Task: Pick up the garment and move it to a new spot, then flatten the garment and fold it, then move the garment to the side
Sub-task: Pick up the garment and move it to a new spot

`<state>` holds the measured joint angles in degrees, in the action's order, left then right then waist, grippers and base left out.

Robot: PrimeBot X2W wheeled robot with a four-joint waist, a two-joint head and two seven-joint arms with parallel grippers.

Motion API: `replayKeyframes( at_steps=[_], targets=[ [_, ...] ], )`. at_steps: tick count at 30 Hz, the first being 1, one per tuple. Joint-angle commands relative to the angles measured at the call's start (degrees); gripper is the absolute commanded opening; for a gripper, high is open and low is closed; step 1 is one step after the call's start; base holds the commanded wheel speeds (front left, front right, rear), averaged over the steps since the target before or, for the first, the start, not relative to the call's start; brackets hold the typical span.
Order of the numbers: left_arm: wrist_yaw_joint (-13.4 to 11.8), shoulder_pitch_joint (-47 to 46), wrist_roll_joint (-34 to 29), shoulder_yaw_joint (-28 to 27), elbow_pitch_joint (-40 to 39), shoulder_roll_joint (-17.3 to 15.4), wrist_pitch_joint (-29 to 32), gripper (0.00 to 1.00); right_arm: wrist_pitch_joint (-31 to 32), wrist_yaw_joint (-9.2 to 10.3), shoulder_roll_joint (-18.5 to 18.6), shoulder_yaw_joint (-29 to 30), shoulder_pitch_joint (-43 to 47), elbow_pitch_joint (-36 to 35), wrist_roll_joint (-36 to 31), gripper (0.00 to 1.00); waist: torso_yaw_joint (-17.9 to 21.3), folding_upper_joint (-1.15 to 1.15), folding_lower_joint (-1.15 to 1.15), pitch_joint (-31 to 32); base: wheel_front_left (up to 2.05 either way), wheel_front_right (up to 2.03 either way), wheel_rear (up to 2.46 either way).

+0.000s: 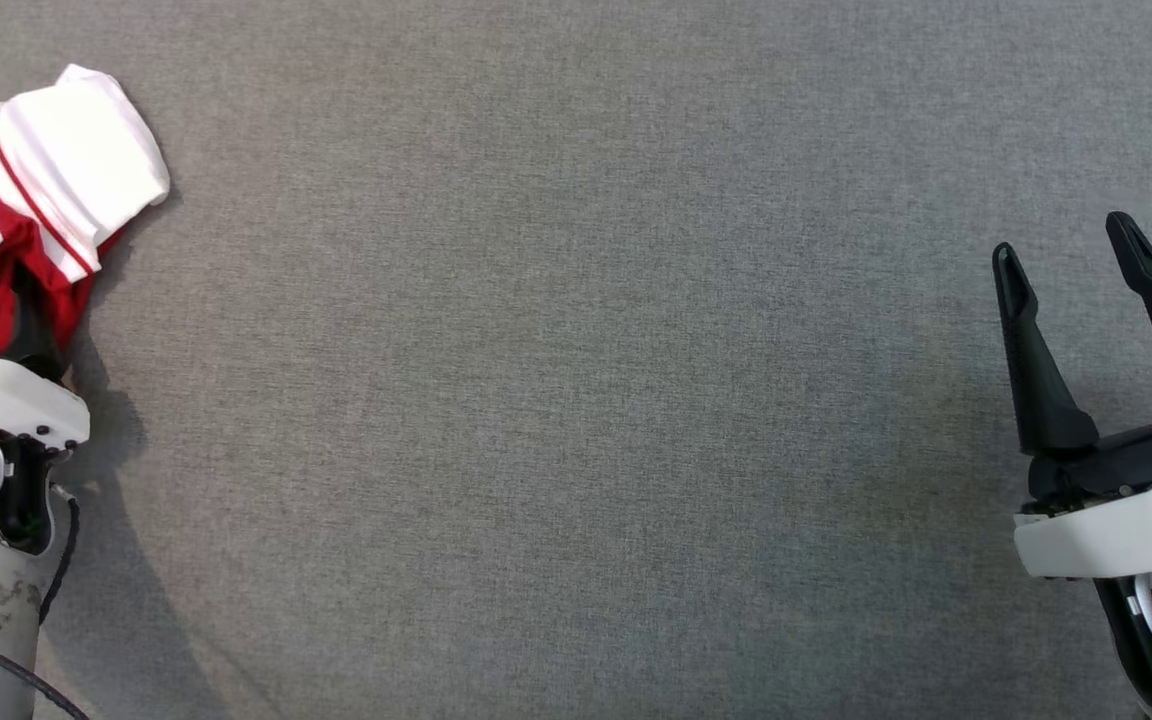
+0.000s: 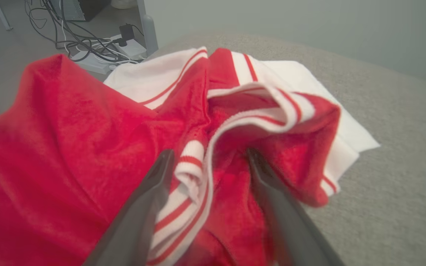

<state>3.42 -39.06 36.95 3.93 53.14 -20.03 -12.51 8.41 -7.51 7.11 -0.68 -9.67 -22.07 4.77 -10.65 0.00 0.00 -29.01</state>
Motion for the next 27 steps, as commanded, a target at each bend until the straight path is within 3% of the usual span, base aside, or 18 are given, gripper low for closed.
replayKeyframes(
  at_steps=[1, 8, 13, 18, 27],
  targets=[
    [0.8, -2.3, 0.1, -0.3, 1.7, -1.0, -1.0, 0.00, 0.0, 0.04, 0.2, 0.1, -0.6, -0.3, -0.4, 1.00, 0.5, 0.00, 0.00, -0.5, 0.00, 0.00, 0.00],
    [1.0, -2.9, -2.2, -1.4, 0.9, -2.4, -2.6, 0.00, -1.1, 0.04, -0.5, 1.3, 0.3, 1.0, -0.2, 1.00, 0.7, 0.00, 0.00, 1.3, 0.00, 0.00, 0.00],
    [-1.6, 2.1, -6.8, -5.5, -10.7, -2.8, -2.6, 0.00, -2.4, 0.04, -1.4, 2.5, 1.0, 2.2, -0.1, 1.00, 1.2, 0.00, 0.00, 4.9, 0.00, 0.00, 0.00],
    [-3.9, 10.2, -9.6, -8.1, -24.7, -0.4, -2.6, 0.00, -3.8, 0.04, -2.4, 3.5, 2.6, 4.1, 0.6, 1.00, 2.0, 0.00, 0.00, 9.8, 0.00, 0.00, 0.00],
    [-9.4, 27.4, -12.5, -8.2, -48.0, 0.8, 1.4, 0.00, -6.2, 0.04, -3.5, 3.0, 5.8, 7.7, 1.3, 1.00, 3.7, 0.00, 0.00, 17.1, 0.00, 0.00, 0.00]
  ],
)
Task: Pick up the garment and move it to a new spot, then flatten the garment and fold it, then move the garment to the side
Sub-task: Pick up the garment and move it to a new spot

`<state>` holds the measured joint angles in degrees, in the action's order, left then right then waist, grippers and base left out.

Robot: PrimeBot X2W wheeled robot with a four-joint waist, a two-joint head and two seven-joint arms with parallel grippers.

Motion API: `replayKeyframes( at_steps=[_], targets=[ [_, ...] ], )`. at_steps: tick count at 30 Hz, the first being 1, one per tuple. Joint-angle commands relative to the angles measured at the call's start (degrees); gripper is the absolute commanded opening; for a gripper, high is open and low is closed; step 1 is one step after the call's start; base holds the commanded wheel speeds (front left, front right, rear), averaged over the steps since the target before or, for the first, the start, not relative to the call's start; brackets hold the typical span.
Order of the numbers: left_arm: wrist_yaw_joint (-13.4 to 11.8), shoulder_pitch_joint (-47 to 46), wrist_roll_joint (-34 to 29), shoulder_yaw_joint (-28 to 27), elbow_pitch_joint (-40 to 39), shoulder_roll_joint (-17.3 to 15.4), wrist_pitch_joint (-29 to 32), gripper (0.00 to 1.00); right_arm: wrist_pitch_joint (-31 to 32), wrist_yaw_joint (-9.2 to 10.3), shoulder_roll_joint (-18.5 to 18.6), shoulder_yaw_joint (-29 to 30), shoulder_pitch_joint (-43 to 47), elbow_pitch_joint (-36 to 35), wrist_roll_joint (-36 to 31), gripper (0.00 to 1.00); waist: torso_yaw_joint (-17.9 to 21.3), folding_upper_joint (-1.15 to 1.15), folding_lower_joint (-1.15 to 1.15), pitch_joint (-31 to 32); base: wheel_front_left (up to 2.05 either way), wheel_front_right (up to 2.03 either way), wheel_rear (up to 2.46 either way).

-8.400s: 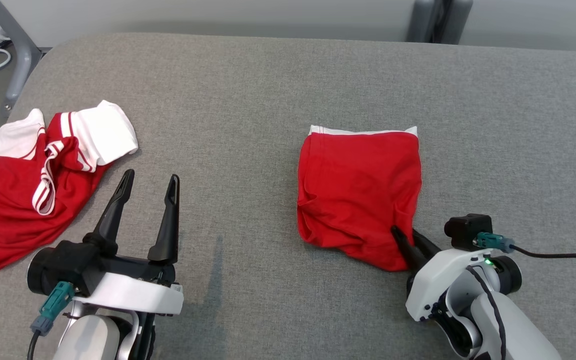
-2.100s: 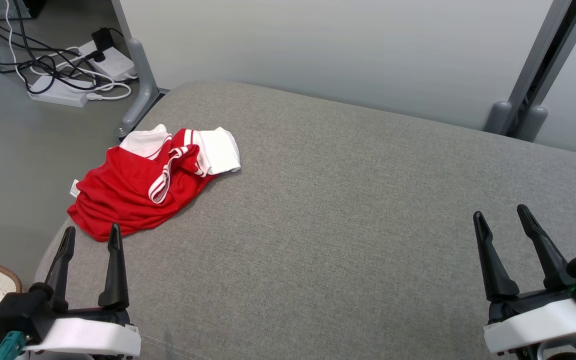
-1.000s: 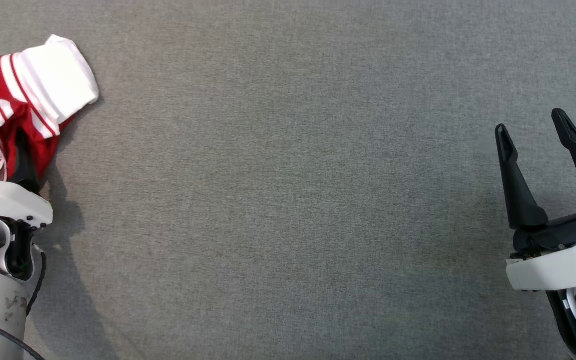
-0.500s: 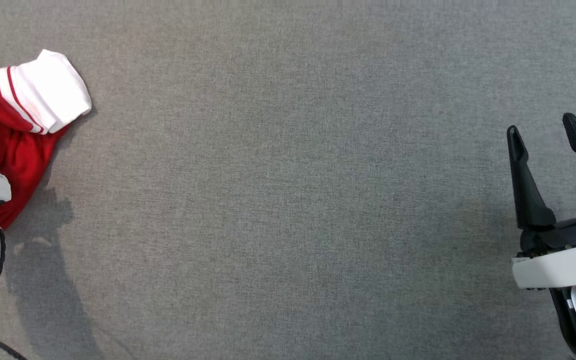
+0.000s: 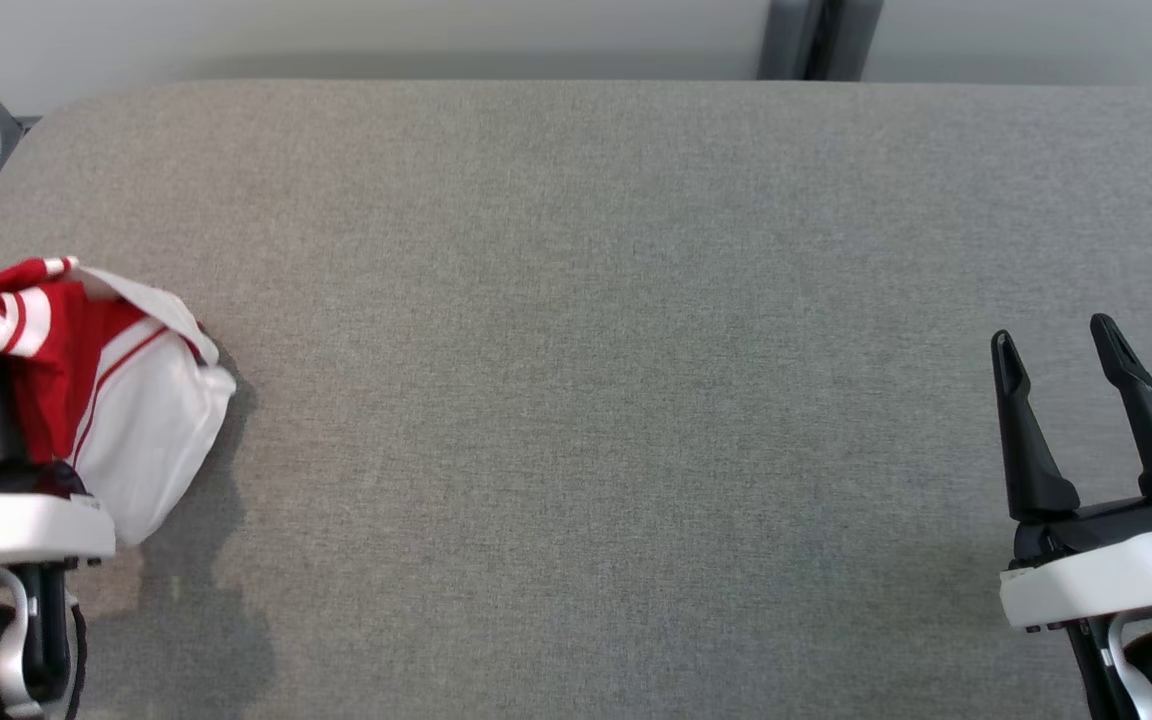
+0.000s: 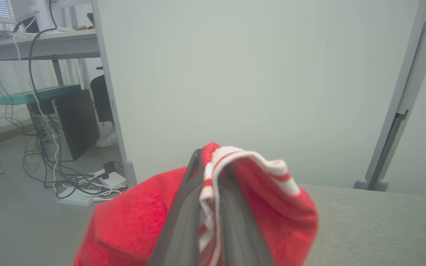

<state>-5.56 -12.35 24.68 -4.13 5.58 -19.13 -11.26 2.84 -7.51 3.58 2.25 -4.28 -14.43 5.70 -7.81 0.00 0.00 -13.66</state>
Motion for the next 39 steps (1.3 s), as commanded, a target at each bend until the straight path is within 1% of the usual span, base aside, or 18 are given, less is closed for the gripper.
replayKeyframes(
  at_steps=[1, 4, 9, 14, 18, 19, 22, 24, 30, 34, 39],
  targets=[
    [-1.2, 2.6, -0.5, 0.0, -3.2, 0.0, 1.2, 0.00, -0.8, 0.04, 0.0, 0.2, 0.7, 0.2, 0.4, 1.00, 1.1, 0.00, 0.00, 2.4, 0.00, 0.00, 0.00],
    [-3.0, 7.7, -1.2, 0.5, -10.2, 0.7, 3.7, 0.00, -1.5, 0.04, -0.3, 0.3, 1.6, 0.9, 0.5, 1.00, 1.7, 0.00, 0.00, 4.2, 0.00, 0.00, 0.00],
    [-4.6, 13.3, -2.2, 3.2, -18.8, 1.9, 7.4, 0.00, -2.4, 0.04, -0.5, 0.7, 2.7, 1.4, 0.7, 1.00, 2.8, 0.00, 0.00, 6.4, 0.00, 0.00, 0.00],
    [-3.9, 13.8, -3.6, 7.9, -24.1, 2.9, 9.8, 0.00, -2.7, 0.04, -0.5, 0.4, 2.4, 1.2, 1.2, 1.00, 4.9, 0.00, 0.00, 6.7, 0.00, 0.00, 0.00],
    [-2.6, 11.3, -4.6, 12.4, -25.0, 3.9, 11.1, 0.00, -2.8, 0.04, -0.5, 0.1, 1.7, 1.3, 1.9, 1.00, 8.1, 0.00, 0.00, 6.2, 0.00, 0.00, 0.00],
    [-2.6, 11.3, -4.6, 12.4, -25.0, 3.9, 11.1, 0.00, -2.8, 0.04, -0.5, 0.1, 1.7, 1.3, 1.9, 1.00, 8.1, 0.00, 0.00, 6.2, 0.00, 0.00, 0.00],
    [-1.1, 8.6, -5.0, 15.8, -23.8, 5.0, 11.5, 0.00, -3.1, 0.04, -0.6, -0.5, 1.2, 1.7, 2.8, 1.00, 11.5, 0.00, 0.00, 5.3, 0.00, 0.00, 0.00],
    [0.3, 6.1, -4.9, 18.1, -22.4, 5.9, 11.7, 0.00, -3.2, 0.04, -0.5, -0.9, 1.0, 1.8, 3.6, 1.00, 13.9, 0.00, 0.00, 4.4, 0.00, 0.00, 0.00],
    [4.4, -1.7, -6.0, 25.1, -14.3, 9.3, 11.9, 0.00, -4.5, 0.04, -0.6, -1.2, 0.4, 3.0, 5.4, 1.00, 20.5, 0.00, 0.00, 0.7, 0.00, 0.00, 0.00],
    [6.4, -5.5, -6.2, 28.5, -7.3, 11.3, 12.0, 0.00, -5.7, 0.03, -0.6, -1.6, -0.1, 3.4, 6.7, 1.00, 23.8, 0.00, 0.00, -2.5, 0.00, 0.00, 0.00],
    [8.2, -8.4, -5.8, 31.0, 2.4, 12.8, 11.6, 0.00, -7.3, 0.03, -0.6, -1.9, -0.8, 4.8, 8.2, 1.00, 25.9, 0.00, 0.00, -5.3, 0.00, 0.00, 0.00]
  ],
)
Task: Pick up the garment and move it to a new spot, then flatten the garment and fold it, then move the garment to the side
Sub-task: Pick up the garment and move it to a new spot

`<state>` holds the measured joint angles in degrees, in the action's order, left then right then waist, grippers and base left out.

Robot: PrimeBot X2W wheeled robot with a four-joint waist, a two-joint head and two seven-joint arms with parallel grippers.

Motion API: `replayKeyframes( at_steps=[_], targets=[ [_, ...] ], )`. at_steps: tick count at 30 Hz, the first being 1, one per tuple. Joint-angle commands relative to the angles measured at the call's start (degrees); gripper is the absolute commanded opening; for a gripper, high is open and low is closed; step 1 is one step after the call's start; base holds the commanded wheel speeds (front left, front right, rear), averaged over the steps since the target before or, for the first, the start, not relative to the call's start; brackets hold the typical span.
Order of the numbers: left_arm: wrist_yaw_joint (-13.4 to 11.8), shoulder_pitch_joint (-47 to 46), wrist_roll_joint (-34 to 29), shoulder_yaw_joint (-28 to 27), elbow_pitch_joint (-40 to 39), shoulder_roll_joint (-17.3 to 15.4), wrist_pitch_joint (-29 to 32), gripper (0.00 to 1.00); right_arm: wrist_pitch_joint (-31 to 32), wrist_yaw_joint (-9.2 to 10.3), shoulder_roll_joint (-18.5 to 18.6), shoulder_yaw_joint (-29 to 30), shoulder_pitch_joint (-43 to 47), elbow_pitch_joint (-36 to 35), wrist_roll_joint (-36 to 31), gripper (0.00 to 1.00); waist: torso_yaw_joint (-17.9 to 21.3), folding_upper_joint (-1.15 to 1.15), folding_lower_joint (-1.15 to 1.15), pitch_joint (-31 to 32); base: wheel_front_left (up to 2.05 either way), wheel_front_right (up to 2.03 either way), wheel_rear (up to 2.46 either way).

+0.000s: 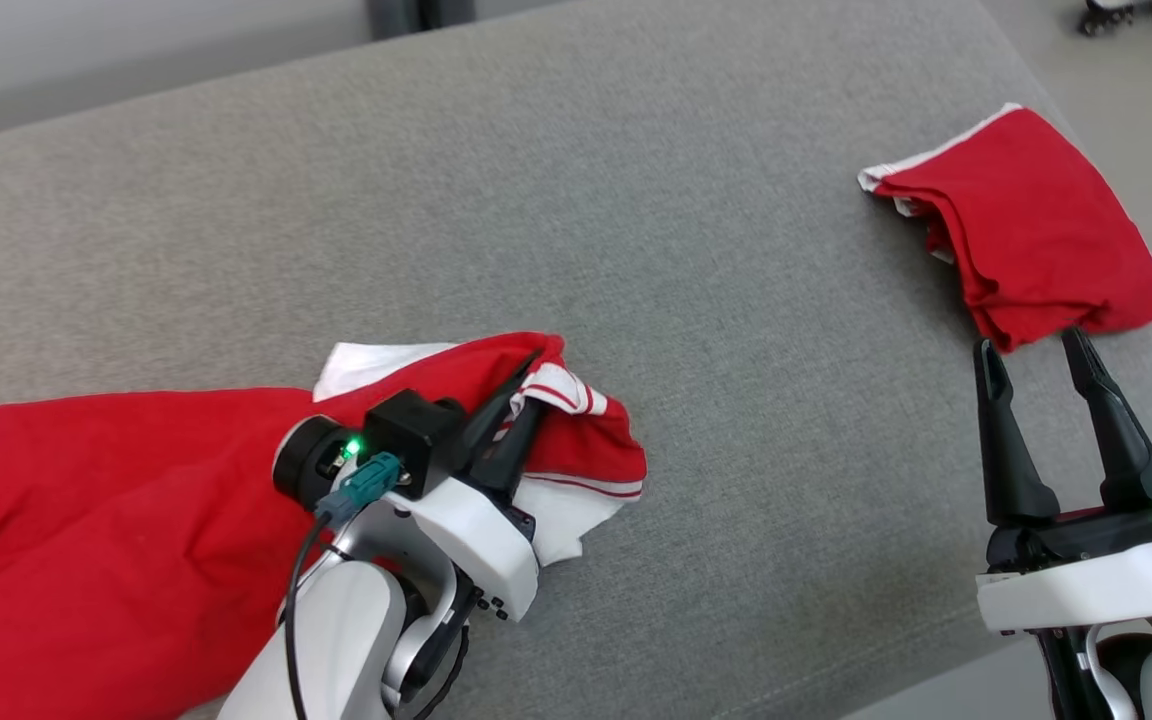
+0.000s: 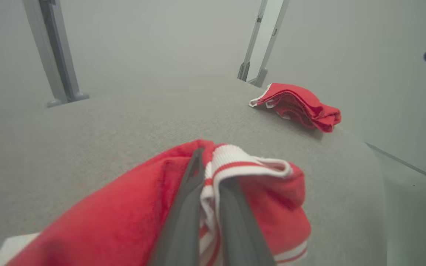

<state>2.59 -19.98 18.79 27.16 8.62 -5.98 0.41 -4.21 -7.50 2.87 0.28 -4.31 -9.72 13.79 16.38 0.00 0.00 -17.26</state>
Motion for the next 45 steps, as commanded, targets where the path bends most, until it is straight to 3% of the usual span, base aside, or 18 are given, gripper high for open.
replayKeyframes(
  at_steps=[1, 4, 5, 6, 7, 12, 16, 25, 33, 40, 45],
  targets=[
    [0.3, -1.2, 0.3, 0.0, 1.3, -0.1, -0.4, 0.00, -0.6, 0.02, 0.1, 0.0, -0.9, 0.4, 0.4, 1.00, 1.8, 0.00, 0.00, -2.1, 0.00, 0.00, 0.00],
    [1.4, -2.6, 0.1, 1.5, 5.4, 0.5, -1.2, 0.00, -1.3, 0.02, 0.1, -0.1, -1.0, 1.2, 1.1, 1.00, 1.9, 0.00, 0.00, -2.5, 0.00, 0.00, 0.00],
    [1.5, -2.9, -0.1, 2.0, 6.3, 0.6, -1.5, 0.15, -1.5, 0.02, 0.2, -0.1, -1.0, 1.6, 1.2, 1.00, 1.7, 0.00, 0.00, -2.6, 0.00, 0.00, 0.00],
    [1.9, -3.0, 0.3, 2.5, 7.0, 0.8, -1.7, 0.64, -1.7, 0.02, 0.2, 0.0, -1.1, 1.9, 1.4, 1.00, 1.5, 0.00, 0.00, -2.4, 0.00, 0.00, 0.00],
    [2.2, -3.1, 0.9, 2.8, 7.4, 0.9, -2.3, 1.00, -1.9, 0.02, 0.1, -0.1, -1.2, 2.2, 1.4, 1.00, 1.2, 0.00, 0.00, -2.2, 0.00, 0.00, 0.00],
    [3.2, -2.0, 3.1, 4.6, 5.6, 1.7, -2.9, 1.00, -2.1, 0.02, 0.1, 0.3, -1.2, 3.2, 1.1, 1.00, -1.1, 0.00, 0.00, 0.1, 0.00, 0.00, 0.00],
    [2.6, 0.4, 3.8, 4.8, -0.5, 0.7, -3.2, 1.00, -1.4, 0.02, 0.2, 1.6, -0.7, 3.4, 0.6, 1.00, -4.4, 0.00, 0.00, 3.1, 0.00, 0.00, 0.00],
    [-2.8, 5.1, 3.7, -0.6, -9.0, -3.3, -4.7, 1.00, -0.1, 0.02, 0.2, 3.6, 0.7, 2.3, -0.8, 1.00, -9.8, 0.00, 0.00, 6.8, 0.00, 0.00, 0.00],
    [-9.0, 9.6, 5.9, -11.6, -9.9, -8.1, -8.3, 1.00, 1.9, 0.02, 0.2, 3.8, 2.2, 1.0, -2.1, 1.00, -13.9, 0.00, 0.00, 9.4, 0.00, 0.00, 0.00],
    [-11.7, 15.8, 8.0, -18.2, -10.3, -11.8, -10.1, 1.00, 3.6, 0.02, 0.2, 2.6, 3.0, 1.1, -2.9, 1.00, -15.8, 0.00, 0.00, 11.9, 0.00, 0.00, 0.00],
    [-12.2, 20.0, 8.7, -19.8, -12.2, -13.3, -10.1, 1.00, 4.3, 0.02, 0.2, 2.0, 4.1, 2.0, -3.2, 1.00, -16.8, 0.00, 0.00, 13.7, 0.00, 0.00, 0.00]
  ],
)
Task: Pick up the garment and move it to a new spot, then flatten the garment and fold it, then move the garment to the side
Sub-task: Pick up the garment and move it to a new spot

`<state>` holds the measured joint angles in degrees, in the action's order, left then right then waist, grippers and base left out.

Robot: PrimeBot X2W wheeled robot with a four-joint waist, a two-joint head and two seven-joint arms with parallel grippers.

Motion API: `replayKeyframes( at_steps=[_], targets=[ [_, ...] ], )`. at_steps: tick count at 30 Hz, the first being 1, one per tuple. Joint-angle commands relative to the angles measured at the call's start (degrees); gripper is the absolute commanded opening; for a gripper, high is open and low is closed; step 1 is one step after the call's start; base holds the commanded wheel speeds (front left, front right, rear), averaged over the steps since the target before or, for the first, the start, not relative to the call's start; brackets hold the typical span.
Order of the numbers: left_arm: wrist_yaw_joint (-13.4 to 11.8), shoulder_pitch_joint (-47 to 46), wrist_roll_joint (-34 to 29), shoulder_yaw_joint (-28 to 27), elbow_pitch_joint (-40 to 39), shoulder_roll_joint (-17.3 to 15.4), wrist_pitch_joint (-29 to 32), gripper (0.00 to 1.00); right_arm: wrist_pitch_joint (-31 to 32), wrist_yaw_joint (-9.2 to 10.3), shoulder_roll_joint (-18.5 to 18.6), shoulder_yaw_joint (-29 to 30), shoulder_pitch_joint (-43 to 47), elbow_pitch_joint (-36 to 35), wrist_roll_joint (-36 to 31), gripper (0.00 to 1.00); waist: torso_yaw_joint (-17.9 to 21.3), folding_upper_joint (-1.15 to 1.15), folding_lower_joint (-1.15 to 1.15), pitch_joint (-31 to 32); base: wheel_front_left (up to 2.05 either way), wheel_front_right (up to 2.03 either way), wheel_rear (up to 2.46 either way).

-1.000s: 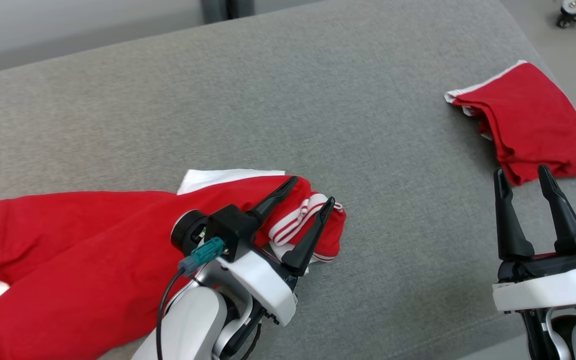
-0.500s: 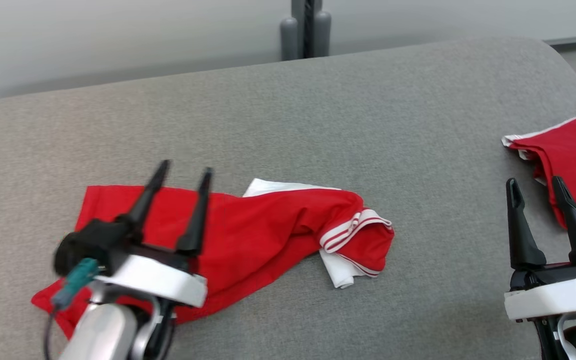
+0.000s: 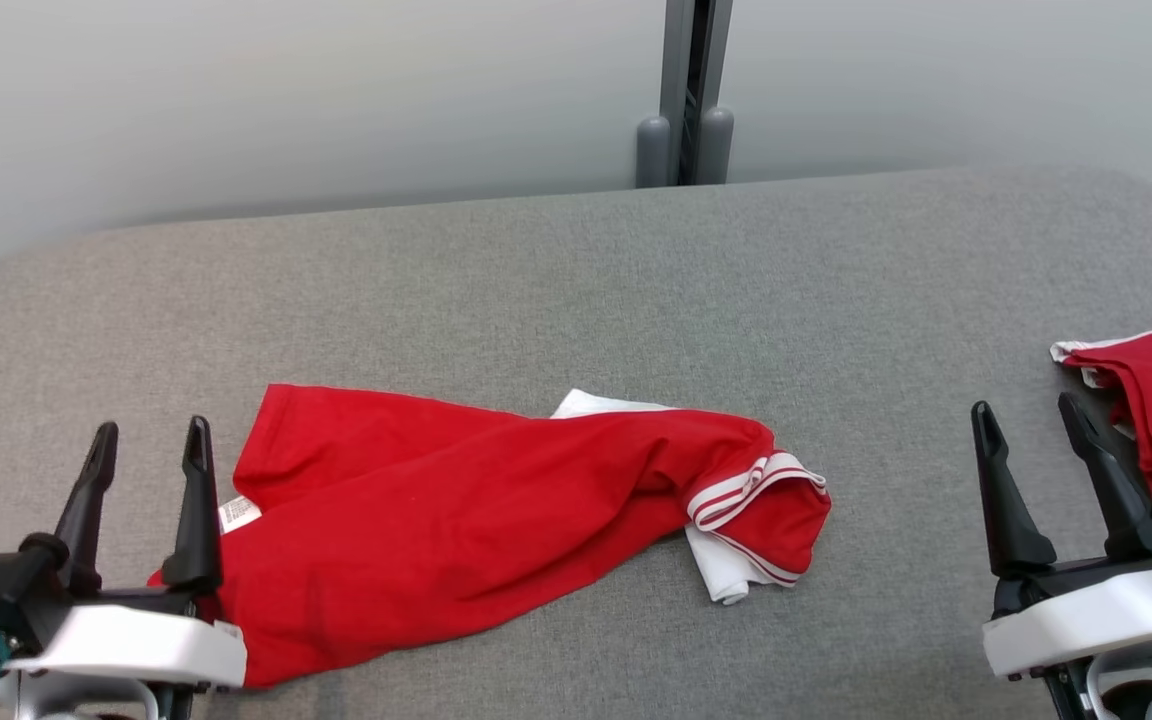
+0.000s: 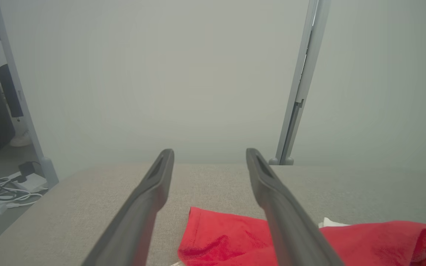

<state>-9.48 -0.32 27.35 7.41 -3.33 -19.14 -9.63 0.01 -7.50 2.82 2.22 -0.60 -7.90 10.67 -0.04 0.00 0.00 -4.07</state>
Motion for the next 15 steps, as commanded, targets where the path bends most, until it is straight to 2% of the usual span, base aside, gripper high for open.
replayKeyframes(
  at_steps=[1, 5, 15],
  targets=[
    [-0.2, 1.2, 0.2, 0.0, -0.8, -0.3, 0.2, 1.00, 0.3, 0.02, 0.2, -0.1, 0.6, 0.2, -0.2, 1.00, -0.5, 0.00, 0.00, 0.9, 0.00, 0.00, 0.00],
    [0.0, 3.6, -0.1, 0.9, -2.6, -1.0, 1.3, 1.00, 1.0, 0.02, 0.2, -0.5, 1.8, 0.5, -0.3, 1.00, -0.6, 0.00, 0.00, 2.3, 0.00, 0.00, 0.00],
    [-2.0, 8.4, -0.8, 1.9, -6.7, -1.5, 3.9, 1.00, 2.1, 0.02, 0.2, -0.3, 5.2, -0.6, 0.1, 1.00, -0.2, 0.00, 0.00, 4.5, 0.00, 0.00, 0.00]
  ],
)
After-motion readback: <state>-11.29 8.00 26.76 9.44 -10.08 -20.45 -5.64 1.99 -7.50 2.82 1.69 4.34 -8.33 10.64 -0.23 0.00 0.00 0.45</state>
